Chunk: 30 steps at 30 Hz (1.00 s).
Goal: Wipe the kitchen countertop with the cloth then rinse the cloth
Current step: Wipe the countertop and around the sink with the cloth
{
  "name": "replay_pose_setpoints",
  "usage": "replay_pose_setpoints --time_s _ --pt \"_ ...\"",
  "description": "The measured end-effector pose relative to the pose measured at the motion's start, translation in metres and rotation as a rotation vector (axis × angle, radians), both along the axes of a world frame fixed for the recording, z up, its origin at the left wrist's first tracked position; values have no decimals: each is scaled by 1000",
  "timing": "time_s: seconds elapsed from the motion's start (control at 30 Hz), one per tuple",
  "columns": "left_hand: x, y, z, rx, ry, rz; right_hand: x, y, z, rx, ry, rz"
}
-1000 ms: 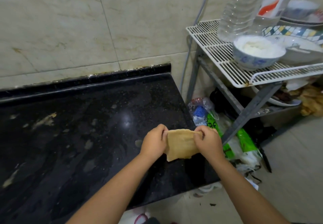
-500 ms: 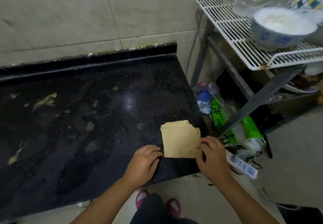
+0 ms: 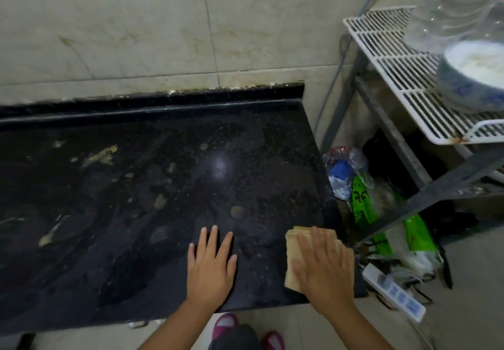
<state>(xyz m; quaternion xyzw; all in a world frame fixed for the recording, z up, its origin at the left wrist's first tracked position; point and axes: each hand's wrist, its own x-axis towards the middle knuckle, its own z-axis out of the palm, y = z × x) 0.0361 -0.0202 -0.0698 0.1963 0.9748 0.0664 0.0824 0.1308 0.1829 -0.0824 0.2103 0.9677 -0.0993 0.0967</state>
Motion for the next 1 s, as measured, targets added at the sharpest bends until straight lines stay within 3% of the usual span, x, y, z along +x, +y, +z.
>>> replay_pose_setpoints --time_s 0.23,0.37,0.5,0.6,0.7,0.8,0.9,1.0 --pt "4 -5 -8 -57 -41 7 -67 17 26 -38 -122 -253" --pt "0 -9 -6 -65 -62 25 -77 -39 13 19 4 29" --pt "8 -10 -7 -87 -127 31 9 -62 2 -49 -1 117" --pt "15 -9 -7 -78 -212 18 46 -24 0 -7 -4 -22" --pt "6 -4 -2 -8 -200 36 6 19 12 53 -54 -266" --pt "3 -1 8 -45 -171 -19 -47 8 28 16 -180 -353" --pt "3 -4 9 -23 -118 -8 -78 -47 26 -5 -128 -130" --pt "4 -21 12 -1 -135 35 -58 -105 8 15 -56 53"
